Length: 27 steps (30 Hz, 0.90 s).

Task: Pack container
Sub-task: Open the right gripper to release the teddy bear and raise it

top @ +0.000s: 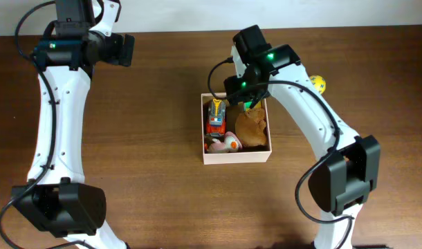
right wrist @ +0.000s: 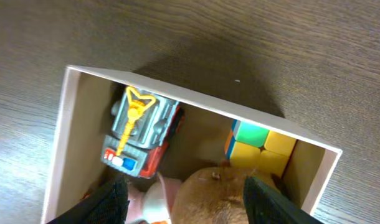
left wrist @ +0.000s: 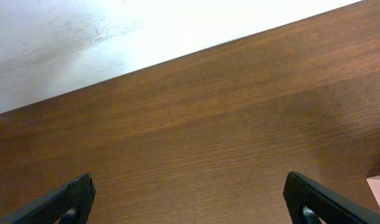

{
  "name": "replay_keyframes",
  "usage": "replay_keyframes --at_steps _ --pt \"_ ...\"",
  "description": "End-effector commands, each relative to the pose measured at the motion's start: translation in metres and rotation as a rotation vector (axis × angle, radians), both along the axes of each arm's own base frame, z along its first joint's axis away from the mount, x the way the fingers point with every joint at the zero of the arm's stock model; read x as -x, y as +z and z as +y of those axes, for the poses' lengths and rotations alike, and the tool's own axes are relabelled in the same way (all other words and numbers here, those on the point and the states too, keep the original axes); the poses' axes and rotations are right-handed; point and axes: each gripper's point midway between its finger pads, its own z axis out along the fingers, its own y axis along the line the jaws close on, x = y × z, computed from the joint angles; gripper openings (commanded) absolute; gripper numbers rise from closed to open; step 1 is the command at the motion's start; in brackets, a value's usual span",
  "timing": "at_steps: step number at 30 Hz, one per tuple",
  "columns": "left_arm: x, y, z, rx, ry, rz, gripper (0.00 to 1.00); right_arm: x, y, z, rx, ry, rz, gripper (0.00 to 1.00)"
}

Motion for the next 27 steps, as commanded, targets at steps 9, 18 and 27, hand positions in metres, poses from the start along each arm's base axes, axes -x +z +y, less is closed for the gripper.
replay_keyframes --at_steps 9,18,27 --pt "-0.001 0.01 -0.001 0.005 0.007 -0.025 0.99 -0.002 -0.029 -0.015 0.097 0.001 0.027 0.63" --pt "-0.001 0.01 -0.001 0.005 0.007 -0.025 0.99 0.017 -0.049 -0.023 0.132 -0.001 0.107 0.63" --pt "-0.001 0.01 -0.001 0.005 0.007 -0.025 0.99 0.039 -0.062 -0.024 0.12 -0.011 0.201 0.62"
